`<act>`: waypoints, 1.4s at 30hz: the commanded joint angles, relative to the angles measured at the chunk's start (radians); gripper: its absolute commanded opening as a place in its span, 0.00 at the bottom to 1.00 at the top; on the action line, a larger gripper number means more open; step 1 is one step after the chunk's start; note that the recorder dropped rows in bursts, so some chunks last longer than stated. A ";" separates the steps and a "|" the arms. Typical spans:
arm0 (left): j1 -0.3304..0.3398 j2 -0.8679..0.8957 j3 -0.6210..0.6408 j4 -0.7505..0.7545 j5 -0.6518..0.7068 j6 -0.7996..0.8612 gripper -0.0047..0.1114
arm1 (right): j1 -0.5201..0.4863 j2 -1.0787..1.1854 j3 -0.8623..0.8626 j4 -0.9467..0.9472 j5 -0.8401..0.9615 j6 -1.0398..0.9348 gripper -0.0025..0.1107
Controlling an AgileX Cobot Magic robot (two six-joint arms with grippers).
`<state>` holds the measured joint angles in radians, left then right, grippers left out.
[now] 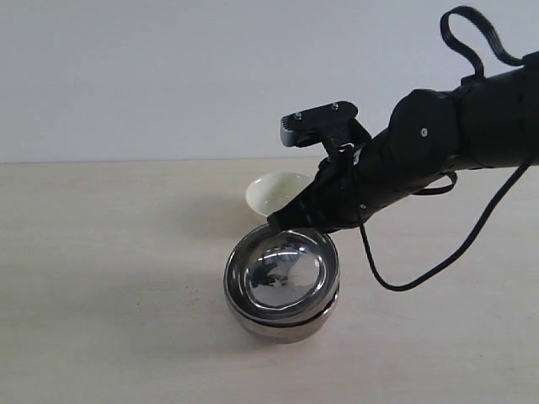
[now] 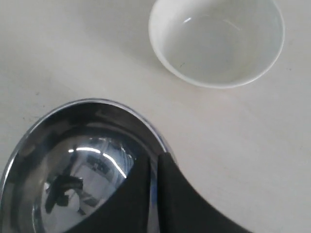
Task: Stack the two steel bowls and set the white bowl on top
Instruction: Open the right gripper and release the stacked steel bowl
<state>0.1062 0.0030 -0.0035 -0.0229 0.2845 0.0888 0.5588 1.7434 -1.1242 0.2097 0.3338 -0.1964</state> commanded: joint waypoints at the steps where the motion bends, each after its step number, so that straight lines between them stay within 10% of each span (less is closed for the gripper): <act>1: 0.001 -0.003 0.003 -0.003 0.000 -0.011 0.08 | -0.003 -0.025 -0.004 -0.044 -0.008 0.015 0.02; 42: 0.001 -0.003 0.003 -0.003 0.000 -0.011 0.08 | -0.050 0.044 -0.004 -0.069 0.067 0.085 0.02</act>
<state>0.1062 0.0030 -0.0035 -0.0229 0.2845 0.0888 0.5140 1.8054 -1.1249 0.1416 0.4218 -0.1119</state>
